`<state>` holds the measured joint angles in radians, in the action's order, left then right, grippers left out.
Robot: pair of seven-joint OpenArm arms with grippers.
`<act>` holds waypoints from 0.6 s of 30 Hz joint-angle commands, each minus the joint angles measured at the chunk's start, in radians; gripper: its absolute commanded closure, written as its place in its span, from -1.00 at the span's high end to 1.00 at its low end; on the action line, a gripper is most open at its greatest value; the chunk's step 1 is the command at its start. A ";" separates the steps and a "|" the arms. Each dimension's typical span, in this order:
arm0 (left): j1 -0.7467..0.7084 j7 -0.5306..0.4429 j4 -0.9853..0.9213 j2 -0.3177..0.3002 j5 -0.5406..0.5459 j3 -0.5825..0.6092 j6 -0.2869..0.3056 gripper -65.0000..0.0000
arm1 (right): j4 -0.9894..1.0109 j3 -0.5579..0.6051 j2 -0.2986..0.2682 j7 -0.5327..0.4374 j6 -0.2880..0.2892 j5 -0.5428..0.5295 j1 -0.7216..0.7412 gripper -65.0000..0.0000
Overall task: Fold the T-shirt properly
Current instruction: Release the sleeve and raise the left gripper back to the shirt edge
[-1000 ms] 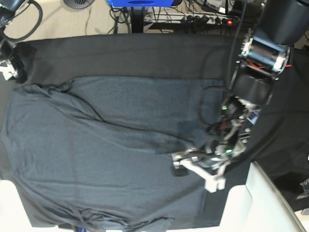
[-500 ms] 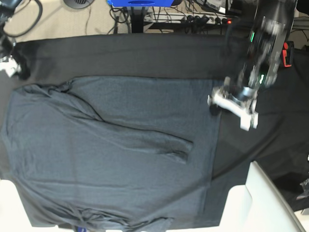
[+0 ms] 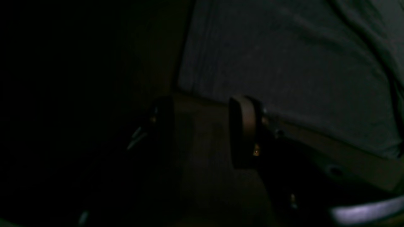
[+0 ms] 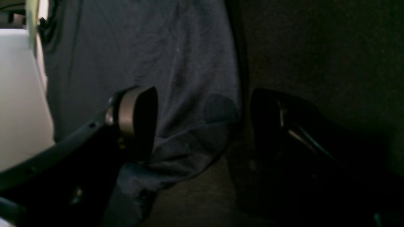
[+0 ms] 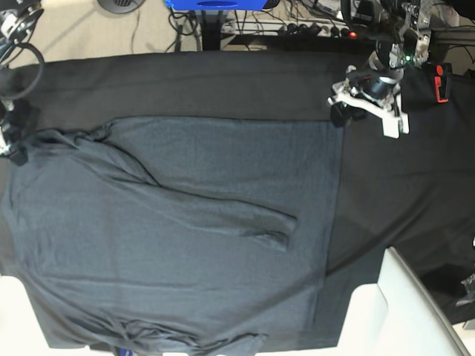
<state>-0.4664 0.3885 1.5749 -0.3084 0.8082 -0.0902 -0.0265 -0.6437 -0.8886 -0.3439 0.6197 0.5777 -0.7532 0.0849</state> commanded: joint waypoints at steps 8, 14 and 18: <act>-0.009 -0.015 -0.008 0.031 0.004 -0.001 0.009 0.29 | 0.002 0.001 0.009 0.016 -0.009 0.033 0.025 0.33; -0.009 -0.015 -0.008 0.031 0.004 -0.004 0.009 0.64 | 0.002 -0.001 0.036 0.016 -0.009 0.131 0.046 0.33; -0.009 -0.015 -0.008 0.039 0.004 -0.007 0.009 0.65 | 0.002 -0.004 0.038 0.015 -0.009 0.131 0.046 -0.08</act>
<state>-0.4713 0.3878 1.5536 -0.2680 0.8085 -0.0921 -0.0265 -0.6403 -0.8913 -0.2966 0.6048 0.5842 -0.6472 0.1318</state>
